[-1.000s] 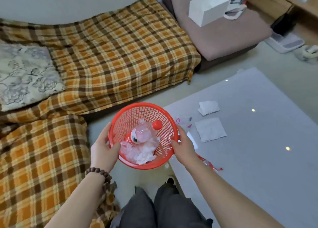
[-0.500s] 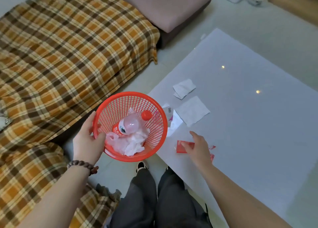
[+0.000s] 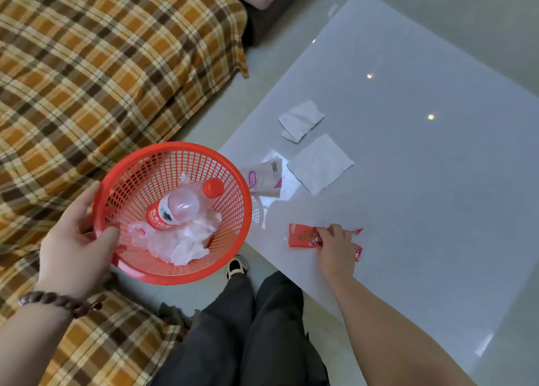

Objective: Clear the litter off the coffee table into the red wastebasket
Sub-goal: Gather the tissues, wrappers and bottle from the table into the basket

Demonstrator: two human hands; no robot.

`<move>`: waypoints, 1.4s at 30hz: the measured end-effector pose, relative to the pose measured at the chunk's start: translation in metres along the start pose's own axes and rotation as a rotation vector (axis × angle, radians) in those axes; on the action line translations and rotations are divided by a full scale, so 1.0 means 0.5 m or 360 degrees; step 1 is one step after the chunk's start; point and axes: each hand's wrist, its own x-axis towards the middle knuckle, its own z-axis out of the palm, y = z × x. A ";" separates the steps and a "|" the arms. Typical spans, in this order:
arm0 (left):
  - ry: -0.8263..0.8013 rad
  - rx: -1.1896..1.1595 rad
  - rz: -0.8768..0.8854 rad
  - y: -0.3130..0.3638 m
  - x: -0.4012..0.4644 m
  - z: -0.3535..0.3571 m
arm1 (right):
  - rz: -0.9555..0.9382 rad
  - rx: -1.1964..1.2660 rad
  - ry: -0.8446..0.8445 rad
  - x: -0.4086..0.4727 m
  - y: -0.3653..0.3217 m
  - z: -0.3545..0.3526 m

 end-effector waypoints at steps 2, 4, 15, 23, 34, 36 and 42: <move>0.0014 -0.0008 -0.0015 -0.003 -0.004 -0.001 | 0.0007 -0.0015 -0.0014 0.009 0.004 0.005; 0.0039 0.0008 -0.0048 0.003 -0.011 -0.001 | 0.0023 0.0009 -0.0044 0.018 0.006 0.007; 0.0195 0.0129 0.0022 0.044 -0.050 0.008 | 0.0021 0.0856 0.0380 -0.056 -0.091 -0.099; 0.0122 -0.0076 0.0024 0.102 -0.081 -0.004 | -0.0846 0.1022 0.0465 -0.180 -0.350 -0.278; 0.0166 -0.0244 0.0003 0.115 -0.085 -0.032 | -0.1098 0.0227 -0.0013 -0.129 -0.465 -0.251; 0.0198 -0.0243 -0.0045 0.106 -0.079 -0.041 | -0.1131 0.0376 0.0048 -0.126 -0.464 -0.257; 0.0288 -0.0181 -0.0191 0.070 -0.064 -0.065 | -0.0705 0.0728 0.0402 -0.032 -0.375 -0.266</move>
